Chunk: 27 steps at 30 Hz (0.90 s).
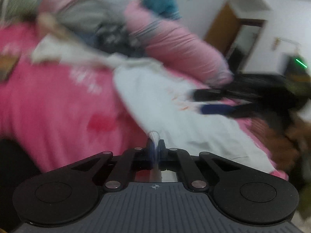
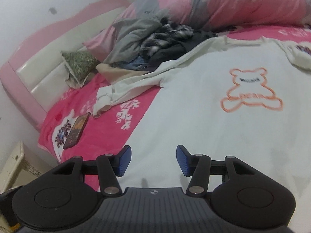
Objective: Fold clothes
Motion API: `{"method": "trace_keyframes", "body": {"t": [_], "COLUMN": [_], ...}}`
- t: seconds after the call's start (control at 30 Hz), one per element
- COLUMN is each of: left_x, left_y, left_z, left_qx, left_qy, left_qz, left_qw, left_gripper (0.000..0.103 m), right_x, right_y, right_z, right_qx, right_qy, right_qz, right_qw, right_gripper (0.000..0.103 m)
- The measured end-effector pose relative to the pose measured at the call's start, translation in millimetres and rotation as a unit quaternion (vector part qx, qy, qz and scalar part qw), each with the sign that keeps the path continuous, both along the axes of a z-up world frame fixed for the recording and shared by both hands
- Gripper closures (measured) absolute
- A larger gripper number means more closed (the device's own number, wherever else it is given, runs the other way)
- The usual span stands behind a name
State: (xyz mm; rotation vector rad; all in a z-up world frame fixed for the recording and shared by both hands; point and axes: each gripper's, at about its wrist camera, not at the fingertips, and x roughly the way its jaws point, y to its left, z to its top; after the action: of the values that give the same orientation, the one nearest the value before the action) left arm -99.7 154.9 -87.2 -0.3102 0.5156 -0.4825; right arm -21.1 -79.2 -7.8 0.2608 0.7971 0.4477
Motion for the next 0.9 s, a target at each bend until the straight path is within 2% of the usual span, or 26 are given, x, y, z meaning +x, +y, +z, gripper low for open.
{"method": "trace_keyframes", "body": {"t": [0.17, 0.27, 0.33, 0.37, 0.43, 0.47, 0.53, 0.77, 0.9], "left_x": [-1.7, -0.4, 1.2, 1.9, 1.4, 1.2, 2.7, 8.8, 6.9], "left_y": [-14.2, -17.0, -15.5, -14.5, -8.5, -5.5, -0.6, 14.1, 25.1], "left_z": [8.4, 10.2, 9.4, 8.9, 8.2, 7.8, 6.5, 4.0, -1.0], "left_qx": [0.027, 0.025, 0.018, 0.015, 0.002, -0.005, -0.014, -0.032, -0.035], "left_qy": [-0.054, -0.073, -0.078, -0.081, -0.083, -0.085, -0.087, -0.079, -0.064], "left_qz": [-0.025, -0.038, -0.044, -0.047, -0.05, -0.052, -0.056, -0.075, -0.076], "left_qw": [0.9979, 0.9963, 0.9958, 0.9955, 0.9952, 0.995, 0.9946, 0.9935, 0.9945], "left_gripper": [0.101, 0.101, 0.101, 0.101, 0.102, 0.102, 0.102, 0.102, 0.102], "right_x": [44.1, 63.7, 73.3, 76.0, 82.9, 86.1, 88.6, 93.8, 103.8], "right_y": [56.3, 90.8, 105.9, 107.7, 91.9, 79.4, 55.6, 35.8, 42.1], "right_z": [4.3, -6.8, -20.0, -23.1, -15.1, -8.7, -0.1, -13.4, -28.5], "right_qx": [-0.075, -0.159, -0.219, -0.234, -0.177, -0.13, -0.046, 0.074, 0.109], "right_qy": [-0.002, 0.003, 0.01, 0.012, 0.019, 0.024, 0.033, 0.06, 0.078], "right_qz": [0.058, 0.11, 0.131, 0.131, 0.105, 0.086, 0.058, 0.026, 0.031], "right_qw": [0.995, 0.981, 0.967, 0.963, 0.978, 0.987, 0.997, 0.995, 0.991], "right_gripper": [0.043, 0.045, 0.072, 0.101, 0.101, 0.101, 0.101, 0.101, 0.101]}}
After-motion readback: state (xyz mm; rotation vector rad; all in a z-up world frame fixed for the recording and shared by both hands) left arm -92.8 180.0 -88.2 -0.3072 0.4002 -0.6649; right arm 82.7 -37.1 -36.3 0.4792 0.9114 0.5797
